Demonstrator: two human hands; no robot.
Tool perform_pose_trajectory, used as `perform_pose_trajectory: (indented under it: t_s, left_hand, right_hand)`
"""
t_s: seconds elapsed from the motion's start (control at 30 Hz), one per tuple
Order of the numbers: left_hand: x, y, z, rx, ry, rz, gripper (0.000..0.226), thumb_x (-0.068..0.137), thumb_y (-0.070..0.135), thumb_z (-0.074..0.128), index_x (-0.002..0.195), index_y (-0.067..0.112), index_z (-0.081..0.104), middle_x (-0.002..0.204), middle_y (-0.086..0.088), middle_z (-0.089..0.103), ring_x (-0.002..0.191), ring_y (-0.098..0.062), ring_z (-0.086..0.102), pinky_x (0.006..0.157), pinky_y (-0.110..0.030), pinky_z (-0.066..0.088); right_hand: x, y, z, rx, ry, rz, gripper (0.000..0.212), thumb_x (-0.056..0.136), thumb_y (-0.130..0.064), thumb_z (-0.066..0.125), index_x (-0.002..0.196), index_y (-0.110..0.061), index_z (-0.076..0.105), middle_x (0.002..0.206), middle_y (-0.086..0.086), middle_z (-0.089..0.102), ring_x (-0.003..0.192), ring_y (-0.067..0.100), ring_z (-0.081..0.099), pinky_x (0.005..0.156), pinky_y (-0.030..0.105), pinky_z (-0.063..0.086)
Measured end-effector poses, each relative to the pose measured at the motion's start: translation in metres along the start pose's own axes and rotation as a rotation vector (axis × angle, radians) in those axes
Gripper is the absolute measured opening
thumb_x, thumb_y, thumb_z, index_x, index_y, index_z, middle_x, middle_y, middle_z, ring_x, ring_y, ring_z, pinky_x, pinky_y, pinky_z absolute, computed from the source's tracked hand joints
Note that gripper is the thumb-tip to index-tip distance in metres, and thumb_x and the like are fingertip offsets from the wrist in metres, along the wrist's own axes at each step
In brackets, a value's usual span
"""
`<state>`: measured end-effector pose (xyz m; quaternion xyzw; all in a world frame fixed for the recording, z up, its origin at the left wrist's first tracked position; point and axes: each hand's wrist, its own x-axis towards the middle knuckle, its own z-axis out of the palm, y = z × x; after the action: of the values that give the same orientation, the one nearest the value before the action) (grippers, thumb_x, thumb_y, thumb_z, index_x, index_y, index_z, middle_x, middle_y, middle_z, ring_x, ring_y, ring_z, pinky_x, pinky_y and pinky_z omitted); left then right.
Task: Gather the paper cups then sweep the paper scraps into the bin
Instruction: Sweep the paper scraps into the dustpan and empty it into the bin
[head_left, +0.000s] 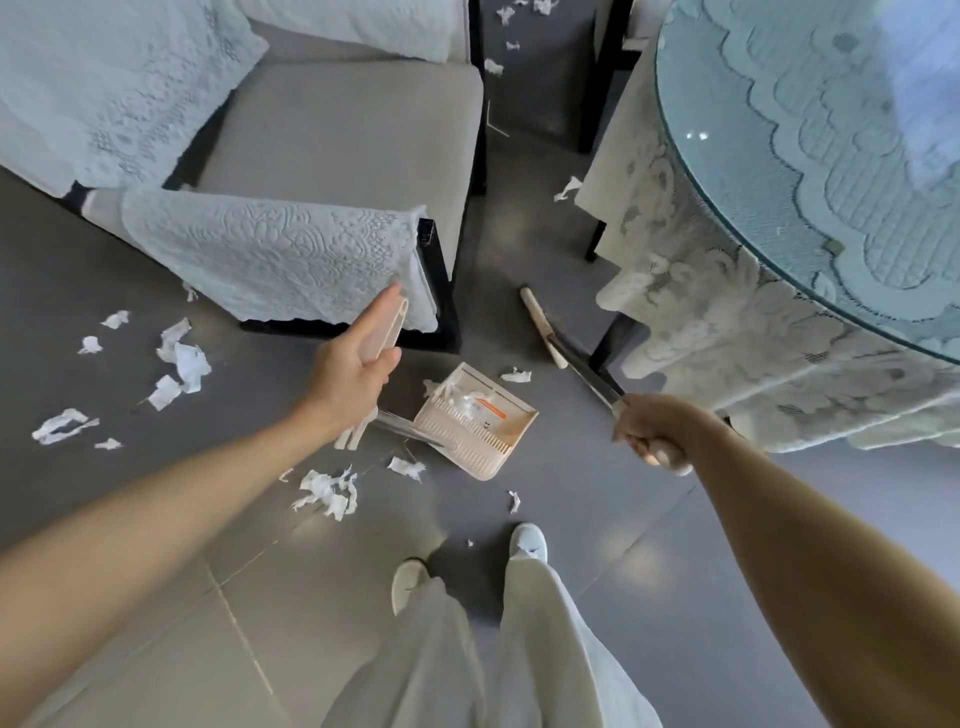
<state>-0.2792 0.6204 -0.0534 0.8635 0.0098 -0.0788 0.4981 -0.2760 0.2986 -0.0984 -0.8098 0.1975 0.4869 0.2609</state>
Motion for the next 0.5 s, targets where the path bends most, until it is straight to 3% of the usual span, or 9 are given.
perform_pose_trajectory:
  t_s: [0.07, 0.13, 0.2, 0.27, 0.3, 0.37, 0.4, 0.5]
  left_hand:
    - [0.007, -0.008, -0.013, -0.008, -0.034, 0.02, 0.081, 0.094, 0.0, 0.051, 0.119, 0.076, 0.034, 0.128, 0.053, 0.035, 0.1, -0.031, 0.057, 0.053, -0.014, 0.048]
    - [0.012, -0.017, -0.027, 0.012, -0.077, 0.031, 0.081, 0.094, 0.003, 0.053, 0.117, 0.078, 0.033, 0.131, 0.048, 0.037, 0.073, -0.01, 0.064, 0.053, -0.011, 0.043]
    - [0.011, -0.028, -0.042, 0.035, -0.123, 0.043, 0.079, 0.094, 0.004, 0.054, 0.116, 0.077, 0.034, 0.137, 0.037, 0.039, 0.06, 0.004, 0.058, 0.05, -0.011, 0.043]
    - [0.005, -0.038, -0.059, 0.044, -0.186, 0.087, 0.077, 0.094, 0.003, 0.054, 0.119, 0.073, 0.035, 0.135, 0.04, 0.038, 0.069, 0.001, 0.061, 0.05, -0.009, 0.044]
    - [0.0, -0.042, -0.069, 0.053, -0.215, 0.108, 0.074, 0.094, 0.003, 0.054, 0.123, 0.069, 0.036, 0.131, 0.046, 0.037, 0.083, -0.009, 0.065, 0.053, -0.012, 0.048]
    - [-0.01, -0.054, -0.091, 0.071, -0.263, 0.14, 0.071, 0.095, 0.003, 0.052, 0.129, 0.062, 0.034, 0.125, 0.056, 0.033, 0.114, -0.033, 0.055, 0.072, -0.033, 0.058]
    - [-0.016, -0.061, -0.102, 0.08, -0.288, 0.149, 0.071, 0.095, 0.003, 0.052, 0.129, 0.062, 0.033, 0.122, 0.058, 0.033, 0.118, -0.038, 0.05, 0.072, -0.033, 0.058]
    - [-0.037, -0.082, -0.139, 0.075, -0.295, 0.158, 0.076, 0.095, 0.004, 0.051, 0.121, 0.073, 0.033, 0.124, 0.057, 0.033, 0.112, -0.04, 0.053, 0.048, -0.009, 0.043]
  right_hand:
    - [-0.013, -0.009, 0.01, -0.115, -0.021, 0.007, 0.024, 0.092, -0.007, 0.055, 0.112, 0.003, 0.062, 0.056, 0.002, 0.051, 0.047, 0.012, 0.046, 0.041, 0.015, 0.037]
    - [-0.024, -0.018, 0.027, -0.142, -0.059, 0.02, 0.029, 0.091, -0.01, 0.059, 0.114, 0.006, 0.062, 0.05, 0.003, 0.051, 0.049, 0.015, 0.045, 0.049, 0.022, 0.037]
    - [-0.035, -0.028, 0.052, -0.104, -0.057, 0.045, 0.03, 0.09, -0.009, 0.06, 0.116, 0.006, 0.06, 0.05, 0.004, 0.051, 0.05, 0.016, 0.045, 0.051, 0.024, 0.035]
    - [-0.043, -0.032, 0.086, -0.031, -0.055, 0.067, 0.032, 0.09, -0.007, 0.059, 0.12, 0.004, 0.057, 0.058, 0.007, 0.051, 0.051, 0.015, 0.044, 0.051, 0.023, 0.035]
    - [-0.047, -0.032, 0.106, 0.037, -0.051, 0.079, 0.034, 0.089, -0.006, 0.059, 0.122, 0.0, 0.055, 0.061, 0.008, 0.051, 0.052, 0.016, 0.044, 0.053, 0.024, 0.036]
    - [-0.057, -0.034, 0.152, 0.13, -0.002, 0.097, 0.039, 0.084, -0.003, 0.059, 0.122, -0.008, 0.051, 0.063, 0.008, 0.052, 0.055, 0.019, 0.046, 0.058, 0.031, 0.038]
    - [-0.064, -0.037, 0.178, 0.152, 0.021, 0.099, 0.043, 0.081, -0.002, 0.057, 0.123, -0.009, 0.05, 0.063, 0.008, 0.053, 0.056, 0.021, 0.047, 0.059, 0.032, 0.039]
    - [-0.084, -0.049, 0.246, 0.225, 0.042, 0.09, 0.055, 0.077, 0.002, 0.05, 0.131, -0.008, 0.045, 0.06, 0.005, 0.052, 0.054, 0.022, 0.048, 0.056, 0.032, 0.039]
